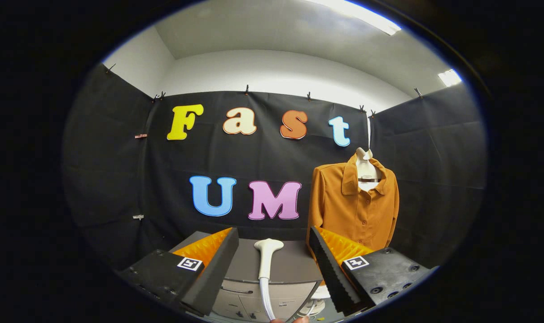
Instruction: Iron the clothes twice with a garment steamer, once on the left side and once on the right side.
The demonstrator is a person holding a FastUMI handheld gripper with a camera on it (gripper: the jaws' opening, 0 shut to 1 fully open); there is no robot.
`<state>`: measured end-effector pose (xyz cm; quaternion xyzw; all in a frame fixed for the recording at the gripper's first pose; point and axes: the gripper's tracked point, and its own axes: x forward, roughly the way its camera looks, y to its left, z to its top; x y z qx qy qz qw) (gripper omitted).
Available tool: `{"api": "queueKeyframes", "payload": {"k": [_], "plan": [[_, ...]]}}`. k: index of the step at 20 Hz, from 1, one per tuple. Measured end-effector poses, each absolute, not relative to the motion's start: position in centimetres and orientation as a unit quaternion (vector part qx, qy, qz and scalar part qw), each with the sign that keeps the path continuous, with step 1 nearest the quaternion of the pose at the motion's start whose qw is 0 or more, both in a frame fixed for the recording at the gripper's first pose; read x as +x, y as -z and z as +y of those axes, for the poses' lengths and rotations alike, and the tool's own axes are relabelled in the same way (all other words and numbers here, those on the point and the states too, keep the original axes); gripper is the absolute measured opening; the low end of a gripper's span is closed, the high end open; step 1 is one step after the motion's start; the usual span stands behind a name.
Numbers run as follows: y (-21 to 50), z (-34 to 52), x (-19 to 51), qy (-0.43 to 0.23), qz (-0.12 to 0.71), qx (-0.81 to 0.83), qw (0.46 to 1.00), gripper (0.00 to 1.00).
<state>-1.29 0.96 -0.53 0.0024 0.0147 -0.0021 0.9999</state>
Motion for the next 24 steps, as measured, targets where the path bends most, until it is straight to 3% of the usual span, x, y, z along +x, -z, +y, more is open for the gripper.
{"api": "queueKeyframes", "payload": {"k": [7, 14, 24], "plan": [[3.5, 2.1, 0.0, -0.012, 0.049, 0.003, 0.999, 0.98], [13.8, 3.7, 5.2, -0.035, 0.197, 0.018, 0.980, 0.98], [27.8, 4.0, 14.9, 0.000, 0.356, 0.021, 0.934, 1.00]]}}
